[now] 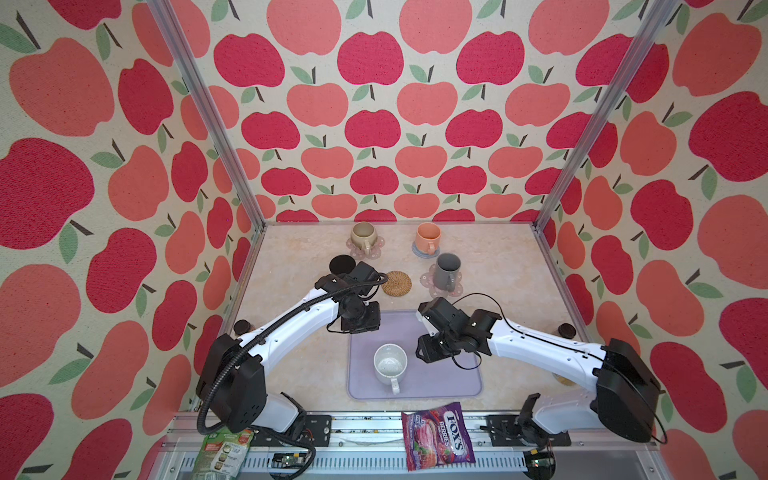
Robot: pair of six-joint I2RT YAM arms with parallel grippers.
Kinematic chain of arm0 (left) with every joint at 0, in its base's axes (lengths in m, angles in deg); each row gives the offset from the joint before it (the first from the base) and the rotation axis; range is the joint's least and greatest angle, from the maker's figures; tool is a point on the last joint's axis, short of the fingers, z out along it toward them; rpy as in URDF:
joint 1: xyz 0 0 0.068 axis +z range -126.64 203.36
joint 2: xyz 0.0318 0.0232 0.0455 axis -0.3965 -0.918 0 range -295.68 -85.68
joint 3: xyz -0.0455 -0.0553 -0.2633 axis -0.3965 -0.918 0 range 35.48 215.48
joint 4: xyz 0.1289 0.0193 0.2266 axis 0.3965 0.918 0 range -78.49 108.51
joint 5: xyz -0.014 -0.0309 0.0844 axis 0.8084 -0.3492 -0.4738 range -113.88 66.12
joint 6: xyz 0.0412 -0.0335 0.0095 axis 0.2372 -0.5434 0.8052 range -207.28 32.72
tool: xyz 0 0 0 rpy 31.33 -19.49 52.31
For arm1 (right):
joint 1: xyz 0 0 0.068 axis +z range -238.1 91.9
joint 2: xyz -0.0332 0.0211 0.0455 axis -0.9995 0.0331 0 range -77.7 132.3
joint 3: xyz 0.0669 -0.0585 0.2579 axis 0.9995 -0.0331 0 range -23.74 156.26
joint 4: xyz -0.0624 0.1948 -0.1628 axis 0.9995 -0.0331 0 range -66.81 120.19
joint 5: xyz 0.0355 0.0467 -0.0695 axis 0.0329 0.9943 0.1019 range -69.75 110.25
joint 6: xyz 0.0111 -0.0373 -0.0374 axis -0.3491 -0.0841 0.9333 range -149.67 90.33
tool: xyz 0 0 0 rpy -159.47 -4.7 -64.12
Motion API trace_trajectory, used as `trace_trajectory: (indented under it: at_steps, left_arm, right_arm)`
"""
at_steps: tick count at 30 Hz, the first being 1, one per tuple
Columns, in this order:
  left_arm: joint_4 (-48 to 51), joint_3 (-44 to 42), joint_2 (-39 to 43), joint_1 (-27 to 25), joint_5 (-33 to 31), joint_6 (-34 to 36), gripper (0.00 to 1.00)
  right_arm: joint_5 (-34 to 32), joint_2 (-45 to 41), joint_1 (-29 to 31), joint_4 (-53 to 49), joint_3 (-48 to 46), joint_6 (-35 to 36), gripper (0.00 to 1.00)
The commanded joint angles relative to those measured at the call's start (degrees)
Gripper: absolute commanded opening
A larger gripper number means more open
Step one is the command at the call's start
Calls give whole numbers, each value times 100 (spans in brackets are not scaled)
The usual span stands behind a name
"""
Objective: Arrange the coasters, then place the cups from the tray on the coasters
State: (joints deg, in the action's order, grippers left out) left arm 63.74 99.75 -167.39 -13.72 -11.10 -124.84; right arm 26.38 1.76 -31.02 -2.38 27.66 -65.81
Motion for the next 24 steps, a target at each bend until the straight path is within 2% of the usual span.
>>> trace_trajectory:
  at_steps: [1,6,11,18,24]
  left_arm:
    - [699,-406,228,-159,-84,-116,37]
    - [923,-1002,605,-632,120,-535,37]
    - [396,-1675,1040,-957,769,-1034,36]
    - [-899,-2319,1177,-1056,1414,-1503,36]
    - [-1365,-2296,847,-1045,1456,-1557,35]
  right_arm:
    - [143,-64,8,65,-50,157,41]
    - [176,-28,21,114,-7,204,41]
    - [178,75,22,230,-16,259,42]
    - [292,264,17,364,8,262,42]
    - [281,234,15,420,-44,224,42]
